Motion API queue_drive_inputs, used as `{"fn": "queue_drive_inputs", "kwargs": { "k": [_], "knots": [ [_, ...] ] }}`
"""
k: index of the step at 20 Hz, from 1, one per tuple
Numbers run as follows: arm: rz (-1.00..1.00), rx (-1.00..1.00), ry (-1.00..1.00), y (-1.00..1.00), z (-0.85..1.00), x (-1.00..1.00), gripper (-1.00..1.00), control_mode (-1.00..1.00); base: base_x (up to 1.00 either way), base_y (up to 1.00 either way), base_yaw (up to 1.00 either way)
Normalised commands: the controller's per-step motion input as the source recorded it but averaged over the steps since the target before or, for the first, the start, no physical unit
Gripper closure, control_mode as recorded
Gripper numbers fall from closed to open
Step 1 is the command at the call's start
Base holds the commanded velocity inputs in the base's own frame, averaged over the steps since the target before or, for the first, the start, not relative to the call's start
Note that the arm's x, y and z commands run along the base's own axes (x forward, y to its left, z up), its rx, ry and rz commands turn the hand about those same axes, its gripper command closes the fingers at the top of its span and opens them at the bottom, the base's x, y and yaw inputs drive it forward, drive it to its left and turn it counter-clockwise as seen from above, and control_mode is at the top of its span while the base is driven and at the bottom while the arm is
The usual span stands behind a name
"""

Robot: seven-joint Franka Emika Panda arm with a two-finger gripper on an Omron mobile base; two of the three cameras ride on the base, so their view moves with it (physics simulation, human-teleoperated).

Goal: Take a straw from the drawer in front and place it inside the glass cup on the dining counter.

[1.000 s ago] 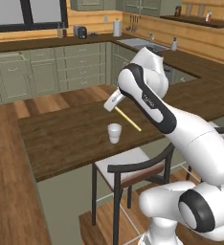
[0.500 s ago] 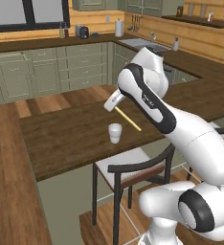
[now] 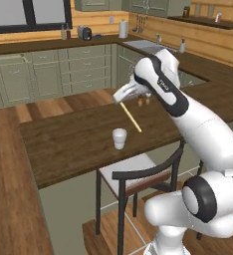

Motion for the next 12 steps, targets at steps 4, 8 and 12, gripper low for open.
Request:
{"fn": "queue_drive_inputs", "kwargs": {
  "k": [4, 8, 12],
  "knots": [
    [0.12, 0.36, -0.16, -0.51, 0.07, 0.0, 1.0, -1.0, 0.0, 0.0, 0.0],
    [0.22, 0.31, -0.27, -0.26, 0.0, 0.0, 1.0, -1.0, 0.0, 0.0, 0.0],
    [0.28, 0.28, -0.28, -0.24, 0.0, 0.22, 1.0, -1.0, 0.0, 0.0, 0.0]
  ]
}}
